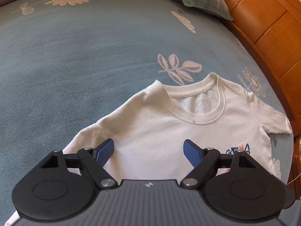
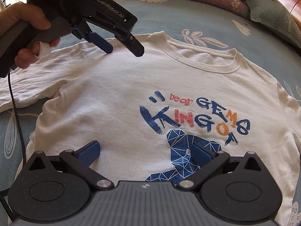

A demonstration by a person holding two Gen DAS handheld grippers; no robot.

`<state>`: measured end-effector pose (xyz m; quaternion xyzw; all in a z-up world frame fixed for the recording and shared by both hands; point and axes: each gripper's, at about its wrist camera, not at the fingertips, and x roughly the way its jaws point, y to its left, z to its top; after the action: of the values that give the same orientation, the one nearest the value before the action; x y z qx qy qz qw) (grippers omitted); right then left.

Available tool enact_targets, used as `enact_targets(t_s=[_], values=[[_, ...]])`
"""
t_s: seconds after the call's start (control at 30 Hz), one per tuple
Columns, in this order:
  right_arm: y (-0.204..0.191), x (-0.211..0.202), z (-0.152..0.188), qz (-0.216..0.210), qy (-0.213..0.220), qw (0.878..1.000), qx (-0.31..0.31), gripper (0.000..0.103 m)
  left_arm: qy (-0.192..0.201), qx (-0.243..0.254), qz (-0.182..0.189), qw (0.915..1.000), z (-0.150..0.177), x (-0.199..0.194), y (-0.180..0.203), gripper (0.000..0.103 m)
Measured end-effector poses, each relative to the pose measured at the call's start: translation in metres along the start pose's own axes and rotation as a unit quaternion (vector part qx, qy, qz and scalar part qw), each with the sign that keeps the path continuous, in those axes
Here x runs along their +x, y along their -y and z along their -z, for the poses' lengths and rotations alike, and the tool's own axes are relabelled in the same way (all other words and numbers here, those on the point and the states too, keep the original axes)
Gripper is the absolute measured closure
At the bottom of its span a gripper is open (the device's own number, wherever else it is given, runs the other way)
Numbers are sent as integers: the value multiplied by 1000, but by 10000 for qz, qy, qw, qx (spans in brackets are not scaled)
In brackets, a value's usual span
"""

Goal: Fold clothes
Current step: 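Open the right gripper and hold both grippers above the collar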

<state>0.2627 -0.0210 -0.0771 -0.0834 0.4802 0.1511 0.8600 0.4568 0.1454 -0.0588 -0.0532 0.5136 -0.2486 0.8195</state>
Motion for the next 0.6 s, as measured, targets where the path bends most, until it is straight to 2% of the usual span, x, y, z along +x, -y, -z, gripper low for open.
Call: enact_targets(t_s=[0.07,0.13,0.2,0.27,0.33,0.47,0.53,0.6], values=[[0,-1,0,-6,-5,10000,-9,0,129,-40,-37,9999,-5,-9,2,22],[3,-2,-4,-76,-110,9999,-22,0,244,105,59,9996,-6,-22,6,22],[16,-9,-10,-123,-4,9999,96,0,306,304,39,9991,-4,-35,9,22],[30,-17,-17,-161,156,9994,246,0,319,450,-215,9982,1,-47,11,22],[53,-25,-26,86,390,9987,316,0,251,457,-586,9969,9,-57,9,22],[122,-20,-50,820,703,9924,588,0,130,4,-1152,9933,33,-73,-4,22],[159,-8,-61,1024,714,9877,945,0,62,-390,-1366,9898,46,-79,-11,22],[189,3,-69,1010,823,9840,1213,0,37,-737,-1494,9860,58,-83,-12,22]])
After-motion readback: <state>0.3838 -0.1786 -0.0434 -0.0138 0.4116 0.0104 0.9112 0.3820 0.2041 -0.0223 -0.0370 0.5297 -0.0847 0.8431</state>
